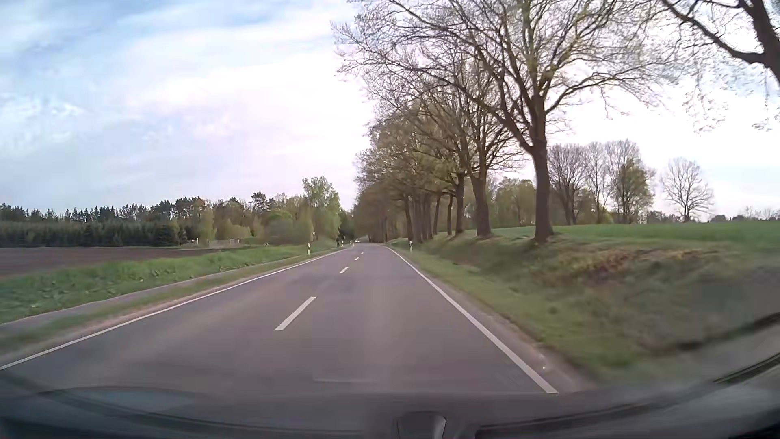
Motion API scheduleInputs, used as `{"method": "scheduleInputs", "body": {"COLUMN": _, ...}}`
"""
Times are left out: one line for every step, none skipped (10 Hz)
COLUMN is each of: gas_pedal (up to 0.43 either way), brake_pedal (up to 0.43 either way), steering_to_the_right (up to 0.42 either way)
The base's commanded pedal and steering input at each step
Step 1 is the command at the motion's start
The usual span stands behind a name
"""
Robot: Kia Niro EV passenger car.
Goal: Follow the waypoints while adhering to traffic rules and regulations
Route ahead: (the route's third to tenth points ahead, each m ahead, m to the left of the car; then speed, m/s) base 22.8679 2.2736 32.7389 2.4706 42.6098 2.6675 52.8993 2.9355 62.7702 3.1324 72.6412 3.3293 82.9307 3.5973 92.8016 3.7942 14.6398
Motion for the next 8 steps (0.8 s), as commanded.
{"method": "scheduleInputs", "body": {"gas_pedal": 0.118, "brake_pedal": 0.000, "steering_to_the_right": -0.003}}
{"method": "scheduleInputs", "body": {"gas_pedal": 0.118, "brake_pedal": 0.000, "steering_to_the_right": -0.003}}
{"method": "scheduleInputs", "body": {"gas_pedal": 0.118, "brake_pedal": 0.000, "steering_to_the_right": -0.008}}
{"method": "scheduleInputs", "body": {"gas_pedal": 0.118, "brake_pedal": 0.000, "steering_to_the_right": -0.011}}
{"method": "scheduleInputs", "body": {"gas_pedal": 0.118, "brake_pedal": 0.000, "steering_to_the_right": -0.012}}
{"method": "scheduleInputs", "body": {"gas_pedal": 0.118, "brake_pedal": 0.000, "steering_to_the_right": -0.012}}
{"method": "scheduleInputs", "body": {"gas_pedal": 0.118, "brake_pedal": 0.000, "steering_to_the_right": -0.012}}
{"method": "scheduleInputs", "body": {"gas_pedal": 0.118, "brake_pedal": 0.000, "steering_to_the_right": -0.011}}
